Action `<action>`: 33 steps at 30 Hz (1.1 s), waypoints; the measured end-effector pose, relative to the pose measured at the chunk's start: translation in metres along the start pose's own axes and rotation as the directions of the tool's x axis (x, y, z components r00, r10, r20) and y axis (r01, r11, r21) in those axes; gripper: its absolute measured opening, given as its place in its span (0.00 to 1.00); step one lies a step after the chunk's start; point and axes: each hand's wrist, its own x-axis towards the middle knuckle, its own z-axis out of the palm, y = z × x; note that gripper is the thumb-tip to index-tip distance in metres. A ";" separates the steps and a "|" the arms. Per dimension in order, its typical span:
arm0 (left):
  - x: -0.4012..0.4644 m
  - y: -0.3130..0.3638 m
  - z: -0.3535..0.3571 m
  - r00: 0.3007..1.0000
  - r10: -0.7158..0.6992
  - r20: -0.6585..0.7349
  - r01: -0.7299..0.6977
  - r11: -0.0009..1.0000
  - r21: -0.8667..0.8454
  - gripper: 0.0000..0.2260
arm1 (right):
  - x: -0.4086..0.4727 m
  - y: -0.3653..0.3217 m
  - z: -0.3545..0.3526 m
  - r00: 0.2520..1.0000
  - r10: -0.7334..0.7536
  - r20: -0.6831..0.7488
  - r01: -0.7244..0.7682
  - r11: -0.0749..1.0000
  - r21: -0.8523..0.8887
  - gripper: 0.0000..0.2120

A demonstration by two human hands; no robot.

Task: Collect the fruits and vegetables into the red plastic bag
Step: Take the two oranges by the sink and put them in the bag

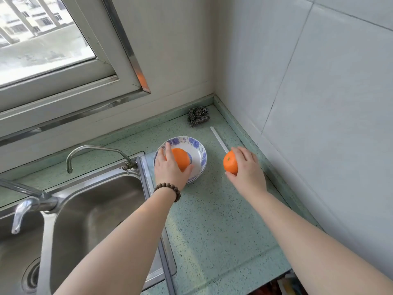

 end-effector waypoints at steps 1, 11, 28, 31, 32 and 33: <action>0.004 0.000 0.001 1.000 -0.006 0.008 0.006 1.000 -0.001 0.45 | -0.001 -0.001 0.001 1.000 0.008 0.002 -0.008 1.000 0.015 0.34; 0.015 -0.002 0.002 0.992 -0.039 0.120 0.043 0.999 -0.026 0.43 | -0.009 -0.004 0.006 0.996 0.085 0.023 -0.087 0.993 0.084 0.34; -0.066 -0.087 -0.084 0.988 -0.122 -0.093 0.109 0.985 -0.134 0.37 | -0.025 -0.121 0.029 0.992 -0.123 0.036 0.110 0.962 0.248 0.34; -0.091 -0.122 -0.103 0.968 -0.207 -0.139 0.189 0.973 -0.134 0.37 | -0.037 -0.159 0.050 0.970 -0.225 0.092 0.191 0.940 0.282 0.34; -0.100 -0.135 -0.110 0.960 -0.237 -0.151 0.218 0.967 -0.132 0.38 | -0.042 -0.172 0.057 0.961 -0.253 0.109 0.213 0.933 0.289 0.34; -0.109 -0.147 -0.116 0.950 -0.266 -0.162 0.247 0.960 -0.130 0.39 | -0.048 -0.185 0.064 0.952 -0.279 0.127 0.233 0.928 0.292 0.35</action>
